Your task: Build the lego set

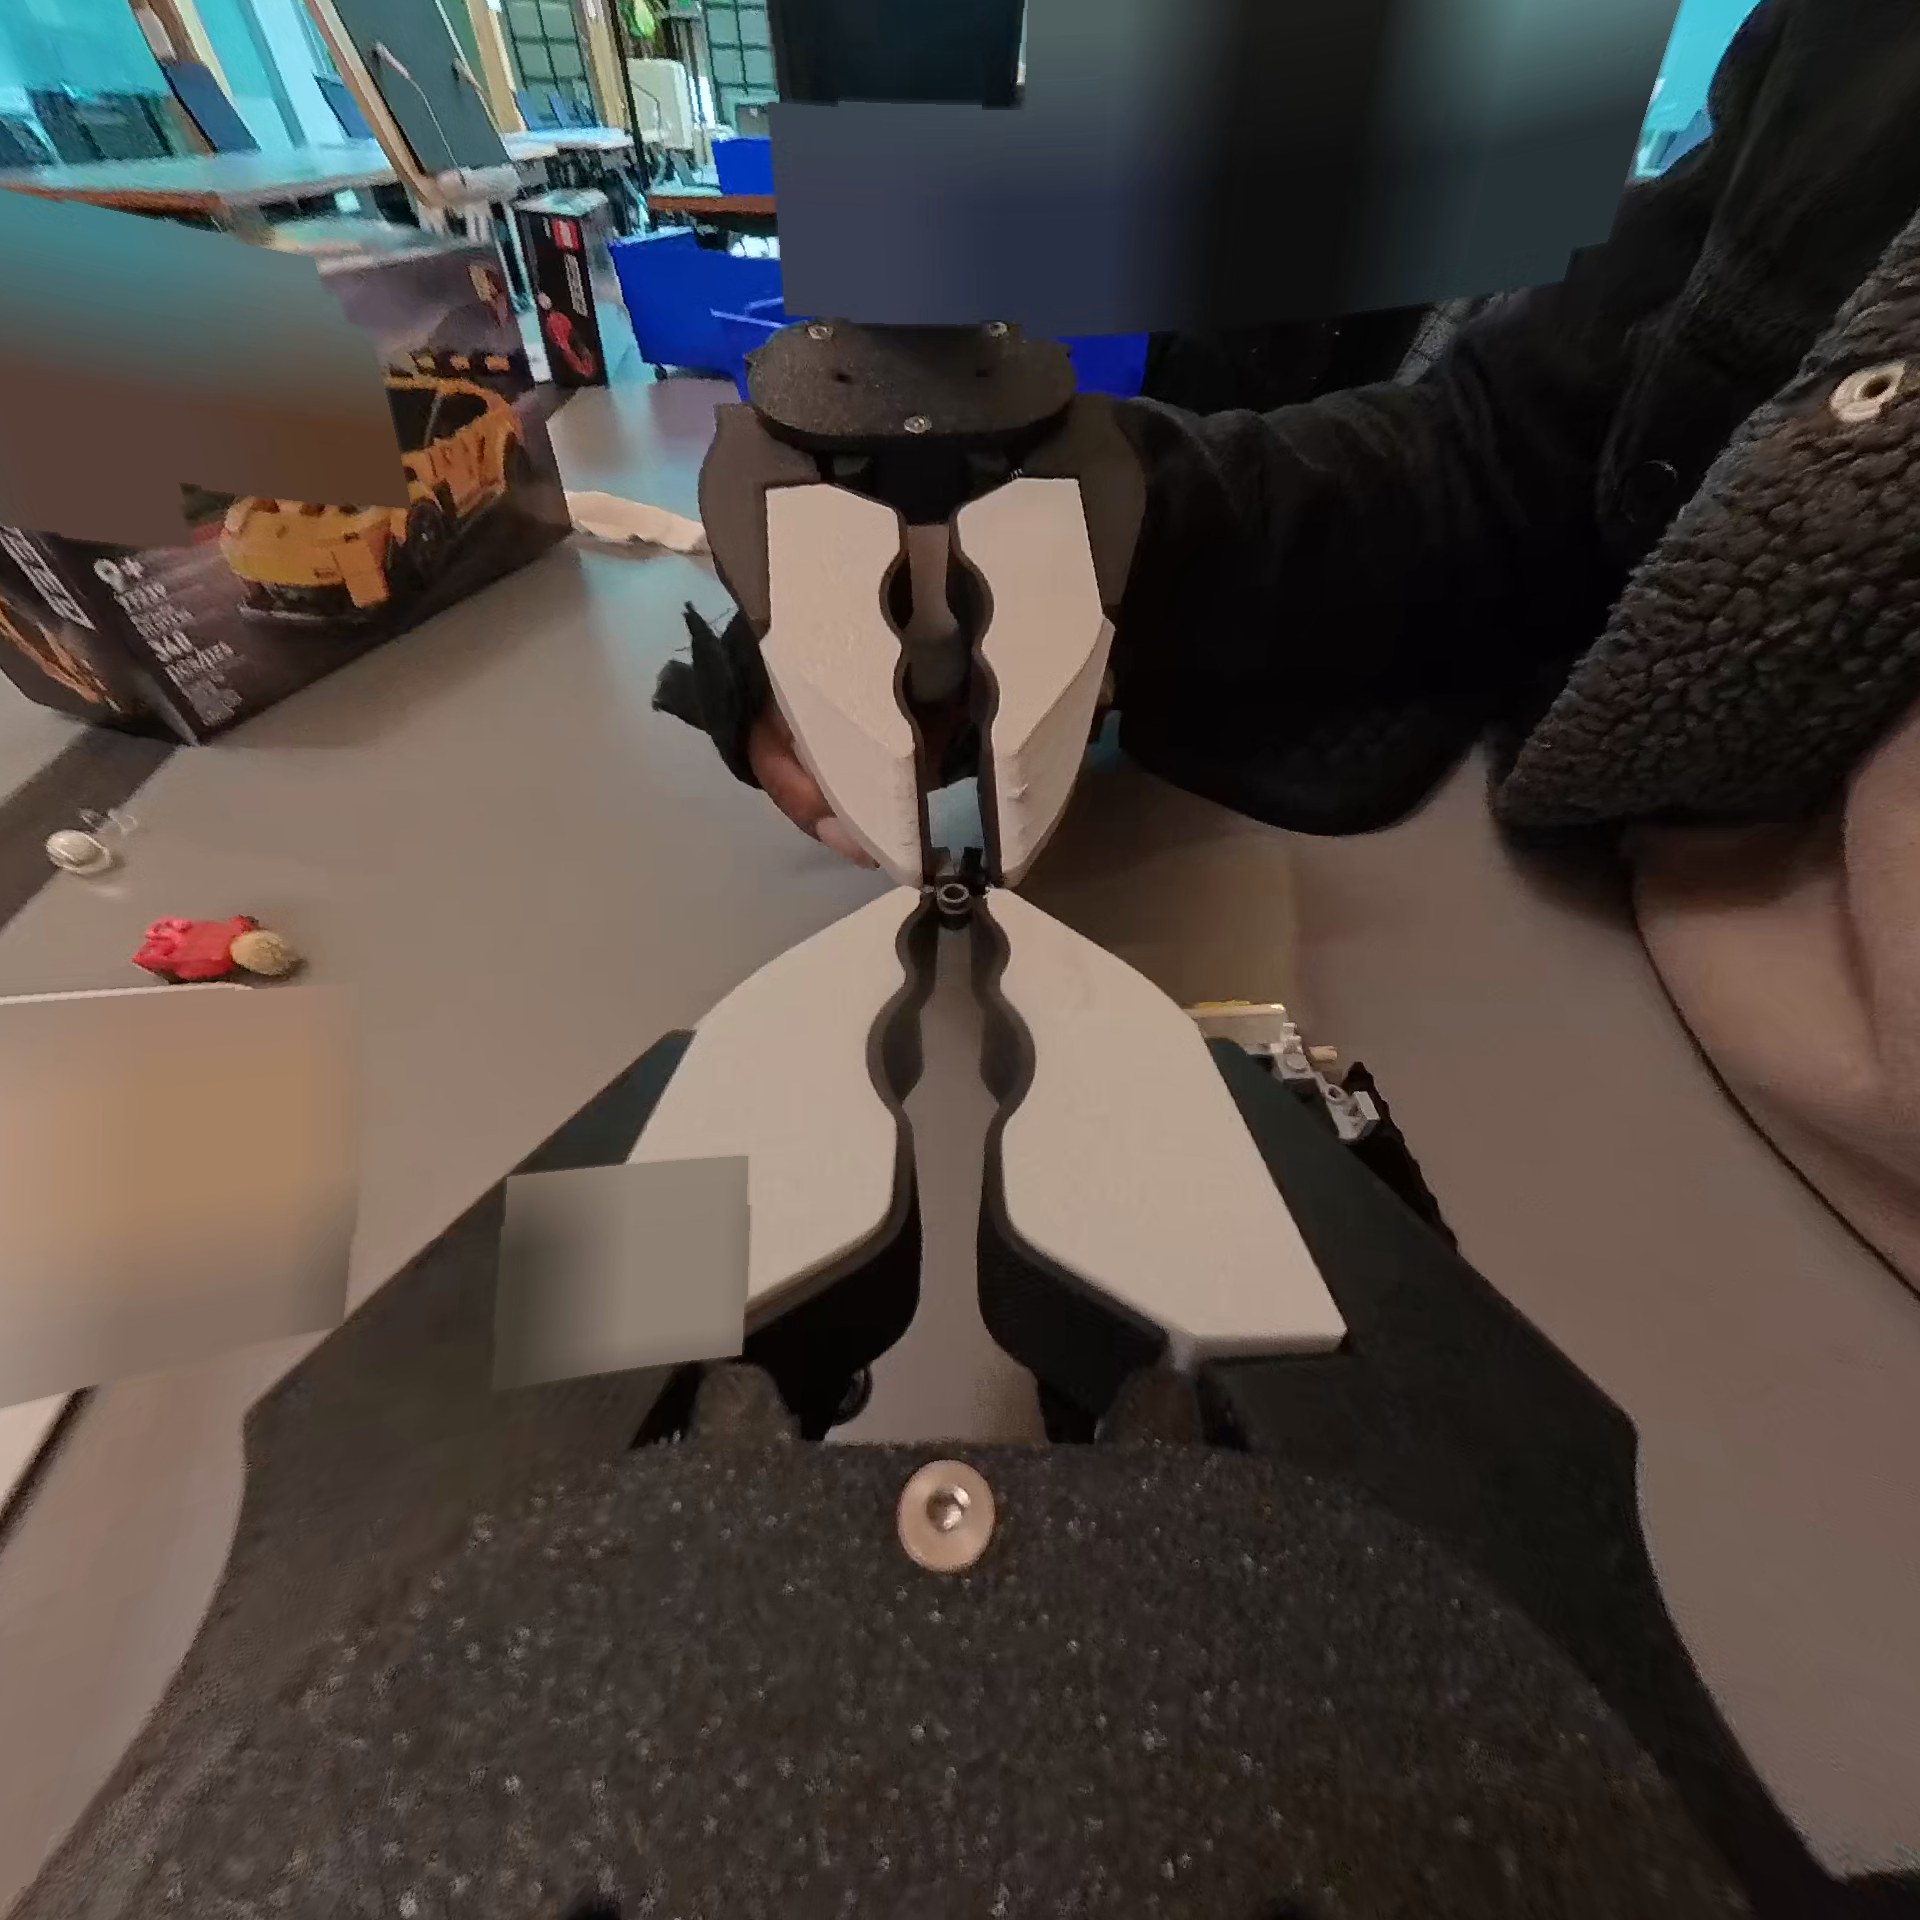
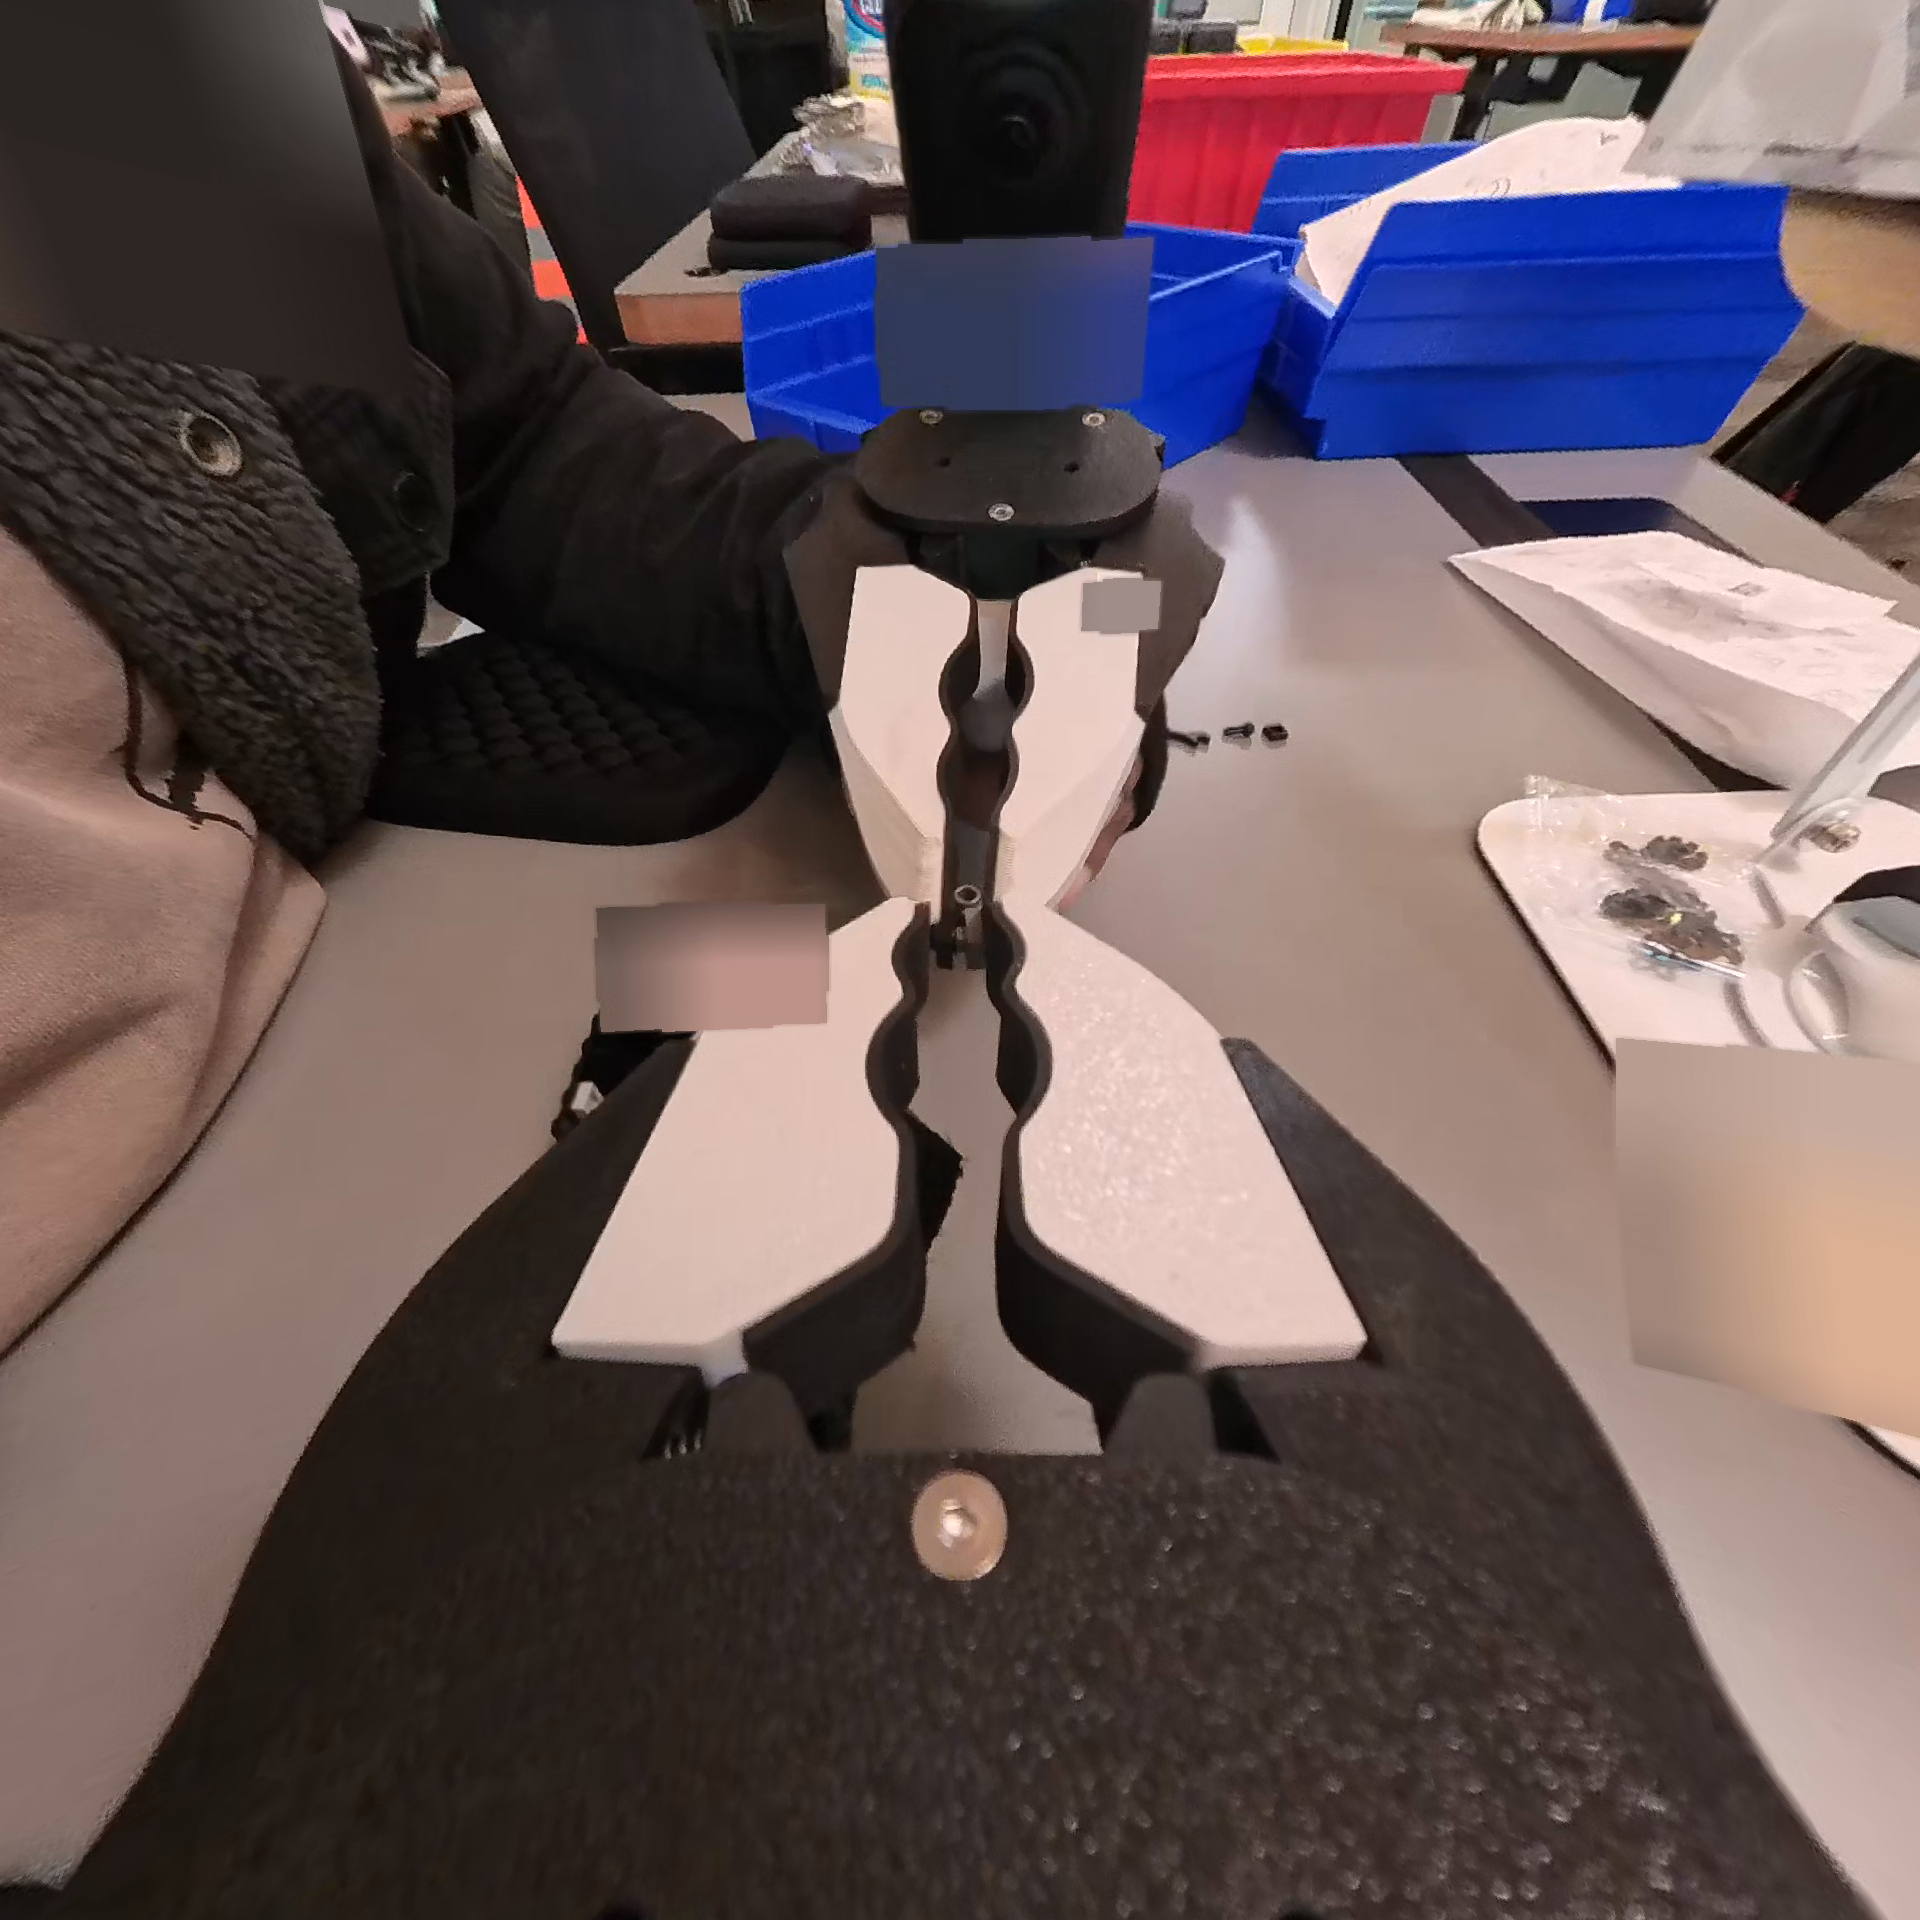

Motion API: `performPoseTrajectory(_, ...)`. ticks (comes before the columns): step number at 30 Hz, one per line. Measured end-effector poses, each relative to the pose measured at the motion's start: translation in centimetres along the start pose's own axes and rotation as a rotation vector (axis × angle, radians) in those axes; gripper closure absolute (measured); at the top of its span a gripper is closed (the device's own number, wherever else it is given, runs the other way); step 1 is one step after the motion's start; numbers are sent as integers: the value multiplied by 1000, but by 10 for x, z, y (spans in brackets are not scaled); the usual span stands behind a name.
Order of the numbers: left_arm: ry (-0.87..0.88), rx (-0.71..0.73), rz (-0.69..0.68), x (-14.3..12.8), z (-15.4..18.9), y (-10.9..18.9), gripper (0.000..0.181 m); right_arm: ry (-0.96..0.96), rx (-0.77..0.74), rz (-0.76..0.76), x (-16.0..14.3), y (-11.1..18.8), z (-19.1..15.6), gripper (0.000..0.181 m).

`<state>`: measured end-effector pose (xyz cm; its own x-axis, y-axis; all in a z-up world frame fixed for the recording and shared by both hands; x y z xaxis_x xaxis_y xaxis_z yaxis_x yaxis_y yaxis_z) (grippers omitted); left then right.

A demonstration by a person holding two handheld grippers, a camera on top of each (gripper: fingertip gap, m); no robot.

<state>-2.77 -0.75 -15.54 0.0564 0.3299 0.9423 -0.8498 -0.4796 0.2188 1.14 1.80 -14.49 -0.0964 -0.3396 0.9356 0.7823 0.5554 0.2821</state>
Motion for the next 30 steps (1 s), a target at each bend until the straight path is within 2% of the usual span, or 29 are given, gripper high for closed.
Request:
performPoseTrajectory(7,-137,66,55,8,1,5,175,78,-35,-7,7,7,1,164)
performPoseTrajectory(12,-173,72,63,9,2,5,175,97,-53,-10,5,5,1,171)
performPoseTrajectory(30,-152,48,39,7,5,6,175,179,-72,-45,10,0,-3,172)
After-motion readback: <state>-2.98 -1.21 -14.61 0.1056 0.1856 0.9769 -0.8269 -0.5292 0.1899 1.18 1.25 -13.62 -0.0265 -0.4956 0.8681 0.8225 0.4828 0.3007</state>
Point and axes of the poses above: each gripper's, where its closed fingertips meet, y back along the fingers, x out of its top, z = x × y across the jaws, the point moved 3 cm from there along y, back along the fingers, and after that the axes turned 14 degrees about y, right-handed, at the moved point
